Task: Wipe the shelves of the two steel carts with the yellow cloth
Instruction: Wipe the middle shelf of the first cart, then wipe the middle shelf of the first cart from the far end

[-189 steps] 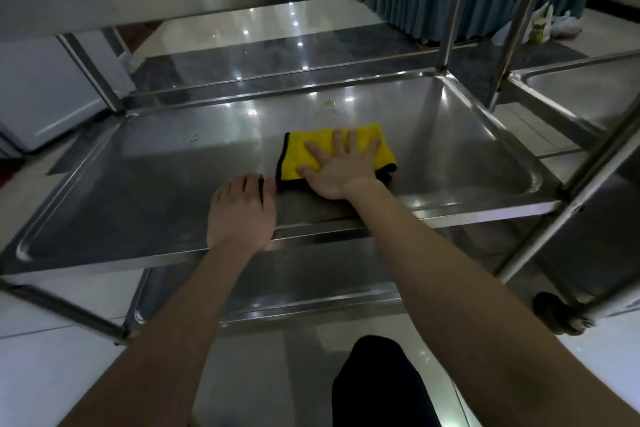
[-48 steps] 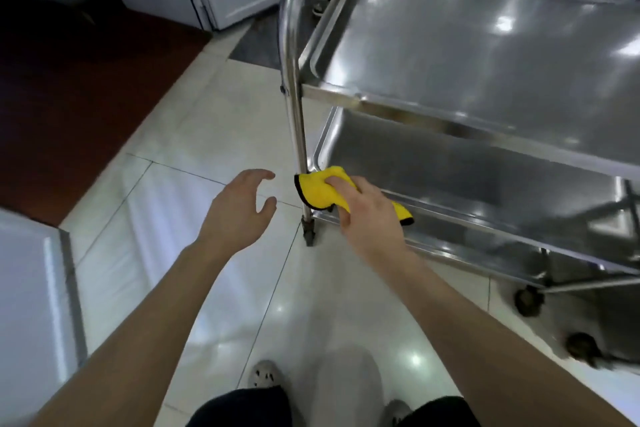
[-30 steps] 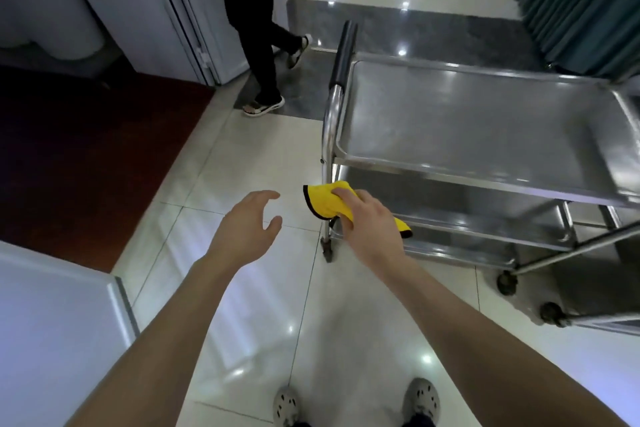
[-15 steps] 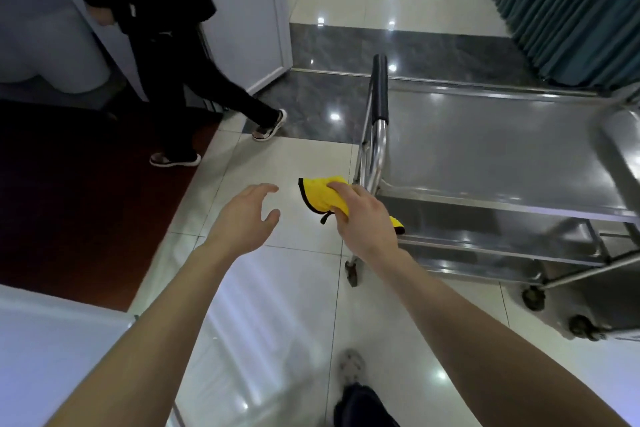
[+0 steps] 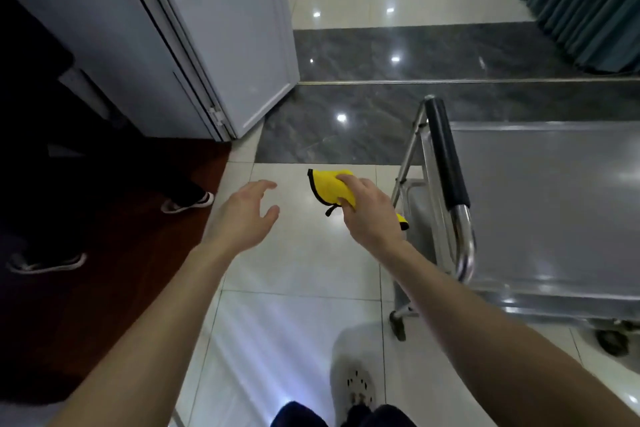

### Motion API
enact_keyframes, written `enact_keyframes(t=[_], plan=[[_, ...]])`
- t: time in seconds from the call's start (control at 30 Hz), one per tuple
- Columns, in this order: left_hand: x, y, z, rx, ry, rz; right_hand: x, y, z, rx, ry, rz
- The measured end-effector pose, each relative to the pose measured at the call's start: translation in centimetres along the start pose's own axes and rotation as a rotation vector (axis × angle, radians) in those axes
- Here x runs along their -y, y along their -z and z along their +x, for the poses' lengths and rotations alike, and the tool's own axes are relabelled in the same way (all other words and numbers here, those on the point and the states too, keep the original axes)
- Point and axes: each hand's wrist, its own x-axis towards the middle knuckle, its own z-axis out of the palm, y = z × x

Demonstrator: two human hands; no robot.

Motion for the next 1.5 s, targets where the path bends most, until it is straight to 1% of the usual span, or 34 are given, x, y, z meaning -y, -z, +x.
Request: enact_keyframes(t=[0.2,0.33,0.47,0.6,0.7,0.97,1.07,1.23,1.33,1.43,1.5], plan=[[2.6,2.5,13.6,0.028,-0.059,-0.011,0.4,-1.0,11.3,-0.064,-0.097,-0.017],[3.8,3.9,23.8,0.099,-0.169,-0.015,0.3,-1.6,18.4,-0.132,-0.185,-0.028],[2.7,5.4,33.2,0.172,-0.299,0.003,0.4,-1.5,23.8,-0.203,-0.294,-0.025],[-0.9,6.0,41.8,0.217,-0.444,0.035,-0.7,-0.8,28.7,-0.282,-0.389,-0.001],[-4.1,5.4,48.1,0.237,-0.534,0.044,-2.8,-0.1,33.5,-0.342,-0.443,0.005],[-12.3,2.9,65.9,0.354,-0.694,0.118,-9.4,2.8,47.1,-0.449,-0.56,0.061],[-16.4,1.4,70.8,0.392,-0.753,0.103,-11.5,4.5,50.1,-0.479,-0.596,0.06],[-24.3,-3.1,77.5,0.528,-0.864,0.034,-16.3,7.0,53.4,-0.541,-0.704,0.029],[-29.3,-6.6,81.6,0.676,-0.827,-0.108,-19.4,8.3,55.6,-0.593,-0.777,0.011],[-34.0,-10.4,84.6,0.829,-0.705,-0.262,-21.9,9.6,57.9,-0.675,-0.881,-0.006],[-36.9,-12.6,86.0,0.954,-0.608,-0.314,-22.9,10.4,59.0,-0.728,-0.933,0.005]])
